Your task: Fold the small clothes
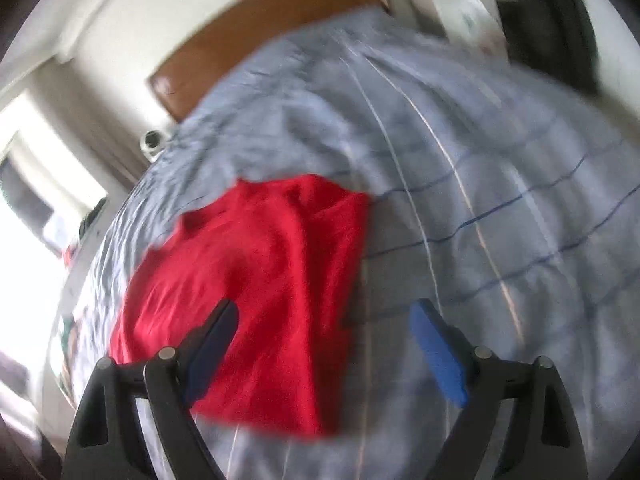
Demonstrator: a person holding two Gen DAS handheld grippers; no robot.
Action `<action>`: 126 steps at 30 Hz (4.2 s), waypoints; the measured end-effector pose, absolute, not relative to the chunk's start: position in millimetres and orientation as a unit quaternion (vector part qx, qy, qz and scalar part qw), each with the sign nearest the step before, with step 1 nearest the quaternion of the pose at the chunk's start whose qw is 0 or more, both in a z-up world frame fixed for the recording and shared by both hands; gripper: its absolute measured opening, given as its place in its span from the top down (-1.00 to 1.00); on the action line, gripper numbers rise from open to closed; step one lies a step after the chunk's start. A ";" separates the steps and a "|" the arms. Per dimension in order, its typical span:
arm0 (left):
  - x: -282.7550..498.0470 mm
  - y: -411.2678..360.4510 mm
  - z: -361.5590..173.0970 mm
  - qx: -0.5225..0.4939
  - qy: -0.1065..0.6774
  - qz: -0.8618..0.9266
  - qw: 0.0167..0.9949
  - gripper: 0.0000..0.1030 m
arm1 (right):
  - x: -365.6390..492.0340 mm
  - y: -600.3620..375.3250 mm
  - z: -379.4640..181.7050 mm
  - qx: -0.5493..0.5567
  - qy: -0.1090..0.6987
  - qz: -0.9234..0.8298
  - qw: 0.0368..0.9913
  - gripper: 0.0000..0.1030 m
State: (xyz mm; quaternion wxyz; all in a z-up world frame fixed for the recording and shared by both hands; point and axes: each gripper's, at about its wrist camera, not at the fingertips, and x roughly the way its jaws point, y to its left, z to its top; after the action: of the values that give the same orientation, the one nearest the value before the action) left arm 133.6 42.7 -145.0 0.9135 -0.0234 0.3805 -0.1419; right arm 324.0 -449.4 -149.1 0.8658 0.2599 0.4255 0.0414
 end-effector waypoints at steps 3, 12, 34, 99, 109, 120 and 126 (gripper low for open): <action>139.0 54.1 -145.0 -0.032 0.374 -0.128 0.918 -0.98 | 348.4 -438.8 -172.1 0.300 0.446 0.063 0.841 -0.62; 149.1 82.4 -142.0 -0.089 0.369 -0.104 0.919 -0.98 | 363.2 -346.3 -92.0 0.220 0.442 0.077 0.866 0.79; 158.6 130.2 -144.5 -0.159 0.373 -0.053 0.913 -0.98 | 350.0 -162.2 -69.9 0.144 0.438 0.269 0.846 -0.06; 343.4 42.8 -66.3 -0.116 0.395 -0.186 0.892 0.65 | 343.2 -141.1 -86.3 -0.086 0.307 0.169 0.933 0.45; 334.5 32.0 -74.8 -0.036 0.406 -0.093 0.908 -0.35 | 370.2 -208.9 -63.5 0.031 0.355 0.124 0.926 -0.48; 179.8 24.3 -47.7 0.003 0.324 -0.023 0.946 -0.98 | 216.1 -254.8 -91.7 -0.018 0.400 0.060 0.914 -0.83; 157.7 23.3 -46.9 -0.026 0.346 -0.031 0.938 -0.99 | 157.9 -241.4 -74.3 -0.003 0.383 0.058 0.922 -0.89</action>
State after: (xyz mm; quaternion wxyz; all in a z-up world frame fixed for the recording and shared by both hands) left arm 157.7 23.3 -46.9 0.9375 -0.0263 0.3455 -0.0313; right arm 157.9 -241.4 -74.3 0.9219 -0.0029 0.3829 0.0581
